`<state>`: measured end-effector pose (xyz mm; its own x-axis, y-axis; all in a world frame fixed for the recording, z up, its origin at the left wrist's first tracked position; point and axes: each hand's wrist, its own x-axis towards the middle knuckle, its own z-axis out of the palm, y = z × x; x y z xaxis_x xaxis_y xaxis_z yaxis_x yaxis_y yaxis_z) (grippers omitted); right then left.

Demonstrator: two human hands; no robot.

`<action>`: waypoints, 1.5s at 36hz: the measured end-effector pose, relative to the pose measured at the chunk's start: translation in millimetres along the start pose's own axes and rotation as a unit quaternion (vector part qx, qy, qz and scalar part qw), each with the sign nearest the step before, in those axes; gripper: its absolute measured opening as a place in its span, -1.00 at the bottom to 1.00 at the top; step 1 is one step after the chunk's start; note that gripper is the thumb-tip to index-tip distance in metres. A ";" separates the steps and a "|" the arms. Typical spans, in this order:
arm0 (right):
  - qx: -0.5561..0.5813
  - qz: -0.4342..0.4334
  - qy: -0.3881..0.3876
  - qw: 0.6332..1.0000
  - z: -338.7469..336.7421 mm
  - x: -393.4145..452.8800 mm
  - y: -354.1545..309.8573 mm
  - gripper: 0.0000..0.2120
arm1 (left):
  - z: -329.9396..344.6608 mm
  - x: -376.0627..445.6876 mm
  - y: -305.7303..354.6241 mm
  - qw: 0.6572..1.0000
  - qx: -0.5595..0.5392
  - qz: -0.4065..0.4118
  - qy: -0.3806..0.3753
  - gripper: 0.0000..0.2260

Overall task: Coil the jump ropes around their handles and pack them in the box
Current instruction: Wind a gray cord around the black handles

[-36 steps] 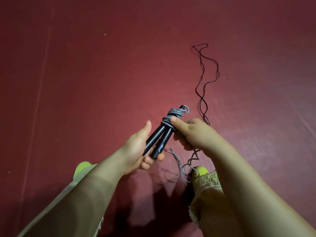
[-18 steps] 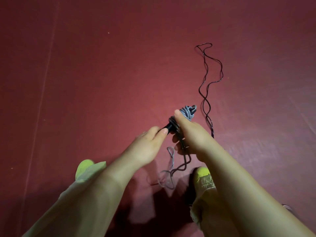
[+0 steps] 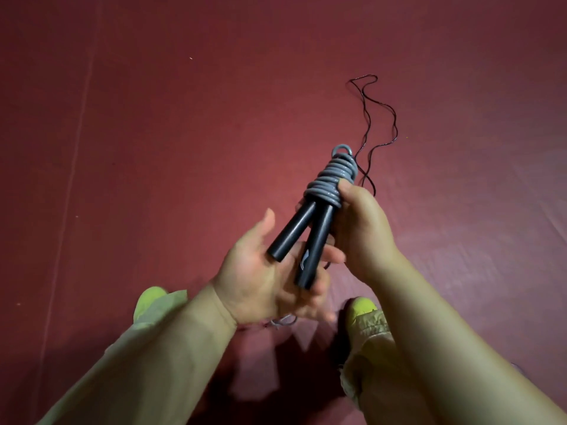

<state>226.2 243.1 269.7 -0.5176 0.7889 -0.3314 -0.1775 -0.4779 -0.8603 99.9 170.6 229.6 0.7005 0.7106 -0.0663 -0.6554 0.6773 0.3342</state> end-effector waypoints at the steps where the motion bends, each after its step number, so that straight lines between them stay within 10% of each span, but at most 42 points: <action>1: -0.011 0.003 -0.005 1.000 1.0 -0.5 -0.6 -0.68 | 3.0 2.2 -4.3 1.000 -0.010 -0.004 -0.012 -0.36; 11: -0.246 0.060 0.044 0.966 -20.1 2.3 -2.8 -0.49 | 2.8 7.6 6.1 0.981 0.093 -0.051 0.163 -0.40; 26: -0.499 0.106 0.127 0.851 -20.1 2.8 4.9 -0.34 | -14.1 7.3 -1.3 0.793 0.421 -0.031 0.440 -0.46; 34: -0.436 0.095 0.135 0.885 -18.7 6.4 10.3 -0.33 | -23.3 3.0 0.6 0.663 0.564 -0.042 0.490 -0.57; 51: -0.431 0.060 0.147 0.888 -10.4 0.5 4.4 -0.52 | -16.3 7.0 1.5 0.541 0.659 0.031 0.521 -0.70; 54: -0.445 0.033 0.133 0.885 -10.4 -0.8 2.1 -0.54 | -17.5 4.2 2.9 0.571 0.647 0.022 0.505 -0.64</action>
<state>234.9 245.5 264.1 -0.2657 0.8906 -0.3692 0.6368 -0.1254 -0.7607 96.0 178.9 213.9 -0.2572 0.9115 -0.3211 0.5479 0.4112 0.7285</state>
